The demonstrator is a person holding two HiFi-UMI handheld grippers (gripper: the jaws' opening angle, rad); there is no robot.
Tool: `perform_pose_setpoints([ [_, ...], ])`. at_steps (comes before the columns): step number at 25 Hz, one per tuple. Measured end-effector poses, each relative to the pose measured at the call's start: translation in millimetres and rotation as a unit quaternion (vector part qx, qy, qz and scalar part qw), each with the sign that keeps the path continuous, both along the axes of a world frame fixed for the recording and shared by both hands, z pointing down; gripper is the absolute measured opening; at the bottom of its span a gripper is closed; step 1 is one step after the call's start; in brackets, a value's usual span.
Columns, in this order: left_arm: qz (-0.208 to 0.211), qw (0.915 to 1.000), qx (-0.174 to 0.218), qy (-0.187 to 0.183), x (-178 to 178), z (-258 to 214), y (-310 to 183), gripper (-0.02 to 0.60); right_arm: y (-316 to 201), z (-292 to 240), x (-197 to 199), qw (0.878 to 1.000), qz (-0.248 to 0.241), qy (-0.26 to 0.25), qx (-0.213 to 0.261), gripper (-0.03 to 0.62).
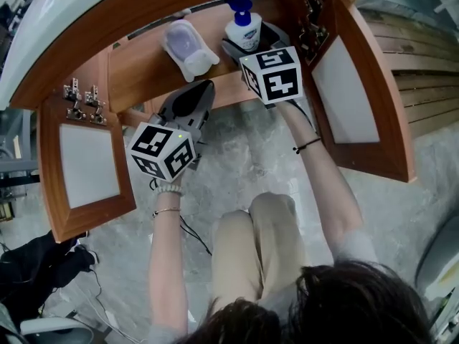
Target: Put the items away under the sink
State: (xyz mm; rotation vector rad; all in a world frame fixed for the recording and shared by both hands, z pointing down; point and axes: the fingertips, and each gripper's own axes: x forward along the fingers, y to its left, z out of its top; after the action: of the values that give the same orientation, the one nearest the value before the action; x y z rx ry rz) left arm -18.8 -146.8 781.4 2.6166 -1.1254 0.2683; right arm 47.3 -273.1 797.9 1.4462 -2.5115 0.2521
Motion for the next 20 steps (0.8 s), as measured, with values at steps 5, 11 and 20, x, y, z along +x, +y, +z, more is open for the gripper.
perform_pose_setpoints([
  [5,-0.004,0.9999,-0.011,0.006,-2,-11,9,-0.003,16,-8,2,1.000,-0.006,-0.021,-0.007,0.367],
  [11,-0.006,0.9996,-0.027,0.010,2,-24,19,-0.003,35,-13,7,1.000,-0.005,0.005,-0.031,0.365],
  [20,-0.004,0.9988,-0.045,0.017,11,-51,33,-0.003,59,-48,0,0.999,-0.030,0.016,-0.038,0.224],
])
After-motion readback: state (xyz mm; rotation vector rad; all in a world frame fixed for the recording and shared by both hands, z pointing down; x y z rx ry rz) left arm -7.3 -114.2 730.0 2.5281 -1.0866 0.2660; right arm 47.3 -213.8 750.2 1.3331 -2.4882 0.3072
